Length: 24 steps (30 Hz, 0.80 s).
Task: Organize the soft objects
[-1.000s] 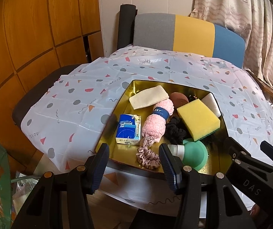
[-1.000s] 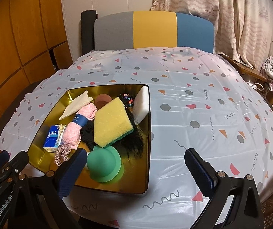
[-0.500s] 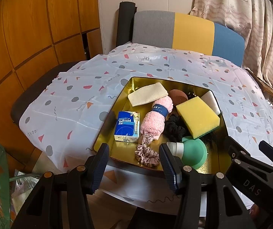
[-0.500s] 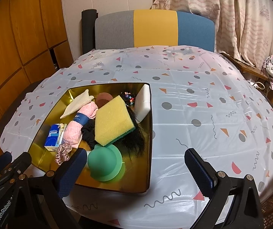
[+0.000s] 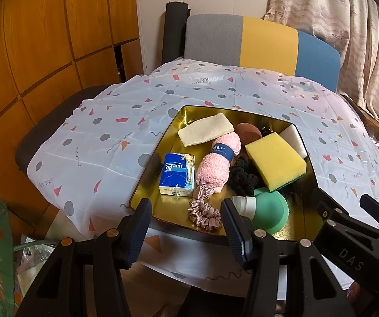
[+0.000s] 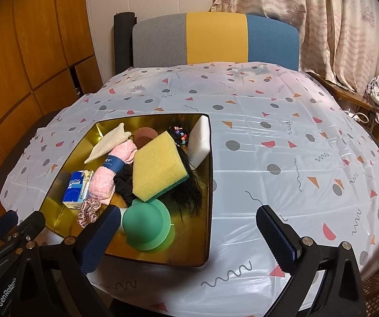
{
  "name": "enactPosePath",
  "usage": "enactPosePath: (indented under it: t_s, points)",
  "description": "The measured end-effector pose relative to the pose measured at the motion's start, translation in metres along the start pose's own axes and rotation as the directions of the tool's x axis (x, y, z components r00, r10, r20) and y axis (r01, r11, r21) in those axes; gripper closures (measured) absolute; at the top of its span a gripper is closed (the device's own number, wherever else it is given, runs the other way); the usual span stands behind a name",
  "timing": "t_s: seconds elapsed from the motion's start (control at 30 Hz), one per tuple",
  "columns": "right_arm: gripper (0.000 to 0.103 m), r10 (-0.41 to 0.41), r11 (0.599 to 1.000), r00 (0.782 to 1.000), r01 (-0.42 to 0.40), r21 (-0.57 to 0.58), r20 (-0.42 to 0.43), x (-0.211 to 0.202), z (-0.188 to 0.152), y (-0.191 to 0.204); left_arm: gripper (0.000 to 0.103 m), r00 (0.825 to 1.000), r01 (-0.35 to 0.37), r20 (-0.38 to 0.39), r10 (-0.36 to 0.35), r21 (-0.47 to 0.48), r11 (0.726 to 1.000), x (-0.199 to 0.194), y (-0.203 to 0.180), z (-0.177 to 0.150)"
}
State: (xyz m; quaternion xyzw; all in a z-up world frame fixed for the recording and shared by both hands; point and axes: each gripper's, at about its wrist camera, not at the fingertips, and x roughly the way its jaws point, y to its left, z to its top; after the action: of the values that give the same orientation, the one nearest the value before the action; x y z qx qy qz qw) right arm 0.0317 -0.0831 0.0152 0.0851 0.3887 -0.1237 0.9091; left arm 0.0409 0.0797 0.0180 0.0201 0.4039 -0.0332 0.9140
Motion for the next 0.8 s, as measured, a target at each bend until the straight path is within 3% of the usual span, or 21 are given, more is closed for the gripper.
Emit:
enactPosePath:
  t_s: [0.8]
  points:
    - [0.0, 0.009, 1.0, 1.0, -0.009, 0.008, -0.01, 0.002, -0.0014, -0.0013, 0.048, 1.0, -0.022, 0.017, 0.021, 0.027, 0.999, -0.0005, -0.0022, -0.0003]
